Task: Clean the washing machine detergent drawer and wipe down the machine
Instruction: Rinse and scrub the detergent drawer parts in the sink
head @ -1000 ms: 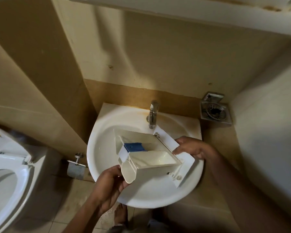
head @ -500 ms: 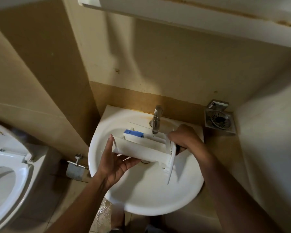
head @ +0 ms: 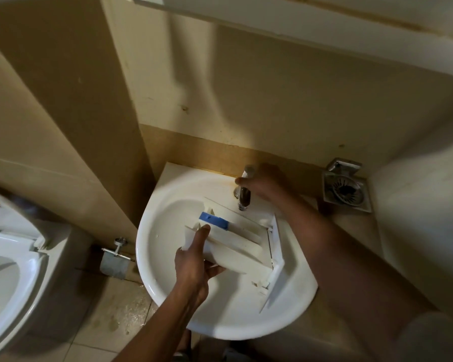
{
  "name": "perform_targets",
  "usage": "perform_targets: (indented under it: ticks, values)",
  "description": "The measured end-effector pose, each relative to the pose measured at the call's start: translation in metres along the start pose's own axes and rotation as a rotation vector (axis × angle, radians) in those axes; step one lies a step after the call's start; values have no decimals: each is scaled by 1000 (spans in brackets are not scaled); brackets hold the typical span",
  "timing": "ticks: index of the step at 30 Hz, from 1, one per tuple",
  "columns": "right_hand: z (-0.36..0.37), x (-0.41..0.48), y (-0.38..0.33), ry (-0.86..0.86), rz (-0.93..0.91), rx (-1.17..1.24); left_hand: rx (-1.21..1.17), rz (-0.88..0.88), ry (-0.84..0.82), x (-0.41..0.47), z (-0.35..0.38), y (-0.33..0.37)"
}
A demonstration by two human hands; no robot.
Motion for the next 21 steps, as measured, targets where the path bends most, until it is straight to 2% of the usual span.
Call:
perform_targets:
  ticks: [4, 6, 12, 15, 18, 21]
  values:
    - [5, 22, 11, -99, 29, 38, -15, -3, 31, -2, 2, 8]
    - [5, 27, 23, -138, 60, 133, -14, -4, 14, -3, 6, 12]
    - [0, 31, 33, -198, -4, 241, -18, 4, 17, 2, 9, 17]
    - [9, 27, 36, -182, 192, 645, -18, 20, -16, 6, 4, 14]
    - [27, 11, 37, -327, 399, 1141, 13, 72, -71, 10, -8, 6]
    - [47, -5, 39, -433, 534, 1322, 17, 71, -140, 16, -25, -6]
Point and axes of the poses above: each hand's wrist, its own x-axis towards the middle knuckle, its own z-axis out of the palm, y = z × x, the point moved 1 cm from there along x, towards the middle knuckle, and after that the axes turned 3 degrees about -z, right-handed, at the moved point
